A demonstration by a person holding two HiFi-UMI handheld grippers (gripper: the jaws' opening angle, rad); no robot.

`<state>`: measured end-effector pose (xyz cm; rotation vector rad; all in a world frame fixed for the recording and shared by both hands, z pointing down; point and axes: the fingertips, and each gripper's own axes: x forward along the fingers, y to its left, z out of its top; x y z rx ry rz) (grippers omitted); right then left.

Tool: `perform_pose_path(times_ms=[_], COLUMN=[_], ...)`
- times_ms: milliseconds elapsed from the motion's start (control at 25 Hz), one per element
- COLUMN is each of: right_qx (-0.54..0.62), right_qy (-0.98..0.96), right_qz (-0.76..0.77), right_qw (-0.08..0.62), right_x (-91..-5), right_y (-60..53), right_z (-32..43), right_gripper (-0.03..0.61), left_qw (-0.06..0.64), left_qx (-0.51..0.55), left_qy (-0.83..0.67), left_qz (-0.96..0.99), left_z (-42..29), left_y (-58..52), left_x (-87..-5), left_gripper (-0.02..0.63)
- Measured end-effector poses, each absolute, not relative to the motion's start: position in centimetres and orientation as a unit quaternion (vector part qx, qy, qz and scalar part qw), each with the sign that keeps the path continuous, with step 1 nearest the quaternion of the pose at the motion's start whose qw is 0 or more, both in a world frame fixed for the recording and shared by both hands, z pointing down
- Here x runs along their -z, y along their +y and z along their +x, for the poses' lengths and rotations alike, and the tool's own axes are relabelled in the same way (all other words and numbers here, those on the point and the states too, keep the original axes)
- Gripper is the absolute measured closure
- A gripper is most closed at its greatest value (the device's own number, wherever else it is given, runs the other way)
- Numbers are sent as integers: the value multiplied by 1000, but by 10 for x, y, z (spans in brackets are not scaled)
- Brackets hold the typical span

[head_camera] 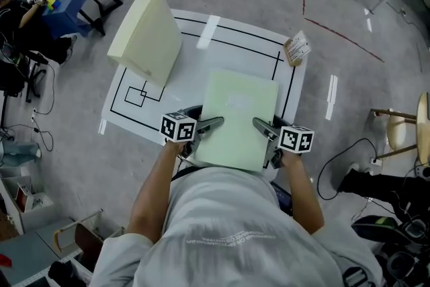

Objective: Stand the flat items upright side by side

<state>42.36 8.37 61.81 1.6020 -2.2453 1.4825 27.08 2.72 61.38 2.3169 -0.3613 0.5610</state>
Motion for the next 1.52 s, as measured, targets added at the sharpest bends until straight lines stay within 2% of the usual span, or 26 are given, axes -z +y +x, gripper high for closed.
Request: perform_pose_path(times_ms=[360, 560, 800, 1280, 1520], right_qx=[-543, -553, -510, -392, -363], right_qy=[-666, -673, -731, -821, -848], right_qz=[505, 481, 453, 415, 387], right_qw=[-82, -95, -34, -23, -5], right_x=[-619, -617, -612, -582, -568], right_y=[80, 81, 93, 104, 105], right_z=[445, 445, 434, 411, 405], right_gripper=[167, 167, 176, 175, 175], left_qw=[291, 285, 329, 440, 461], left_qx=[-194, -178, -172, -165, -151], left_qy=[-116, -119, -100, -48, 0], left_qz=[930, 934, 923, 882, 875], left_z=[279, 277, 272, 270, 270], left_y=[43, 45, 45, 28, 33], left_x=[-604, -604, -606, -602, -597], left_gripper=[225, 222, 210, 192, 189])
